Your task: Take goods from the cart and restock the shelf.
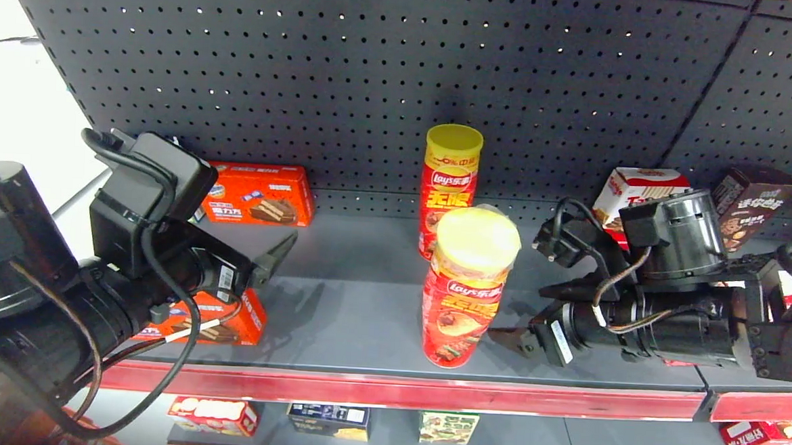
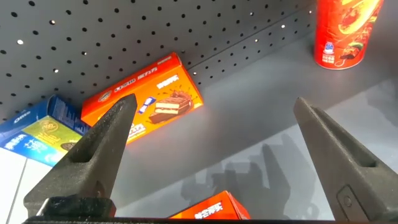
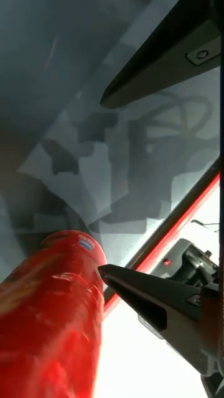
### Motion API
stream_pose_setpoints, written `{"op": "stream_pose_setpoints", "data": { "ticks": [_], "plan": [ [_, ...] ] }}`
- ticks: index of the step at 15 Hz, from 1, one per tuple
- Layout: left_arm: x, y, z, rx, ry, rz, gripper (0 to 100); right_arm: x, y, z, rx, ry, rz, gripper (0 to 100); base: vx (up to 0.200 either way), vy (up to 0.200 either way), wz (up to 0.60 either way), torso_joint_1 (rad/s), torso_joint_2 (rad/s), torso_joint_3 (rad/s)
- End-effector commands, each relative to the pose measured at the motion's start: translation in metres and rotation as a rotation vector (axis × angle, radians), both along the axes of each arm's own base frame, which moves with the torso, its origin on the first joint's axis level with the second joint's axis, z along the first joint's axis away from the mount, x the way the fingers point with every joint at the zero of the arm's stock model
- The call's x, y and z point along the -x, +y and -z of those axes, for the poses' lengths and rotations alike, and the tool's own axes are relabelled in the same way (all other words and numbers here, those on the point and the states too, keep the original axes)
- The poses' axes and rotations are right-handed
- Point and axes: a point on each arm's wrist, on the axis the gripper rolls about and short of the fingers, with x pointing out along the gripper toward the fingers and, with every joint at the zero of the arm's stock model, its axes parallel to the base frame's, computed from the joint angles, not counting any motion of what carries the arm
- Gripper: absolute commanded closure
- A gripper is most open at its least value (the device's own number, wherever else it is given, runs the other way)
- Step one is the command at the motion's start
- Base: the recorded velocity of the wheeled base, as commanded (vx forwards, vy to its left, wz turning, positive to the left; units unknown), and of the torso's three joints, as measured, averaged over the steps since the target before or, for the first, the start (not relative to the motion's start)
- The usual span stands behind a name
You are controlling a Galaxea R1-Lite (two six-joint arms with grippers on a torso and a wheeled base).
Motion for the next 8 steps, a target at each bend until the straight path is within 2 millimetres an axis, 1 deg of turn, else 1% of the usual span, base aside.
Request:
{"op": "stream_pose_setpoints", "data": {
  "ticks": [1,8],
  "plan": [
    [-0.0008,-0.0004,0.001,-0.002,0.004,0.0,0,-0.0035,0.0024,0.0037,0.008,0.009,-0.001,0,0.0,0.0,0.0,0.0,0.0,0.0],
    [-0.0009,-0.0012,0.0022,-0.004,0.008,0.003,0,-0.0121,0.0078,0.0059,0.01,0.011,-0.002,0,0.0,0.0,0.0,0.0,0.0,0.0]
  ]
}}
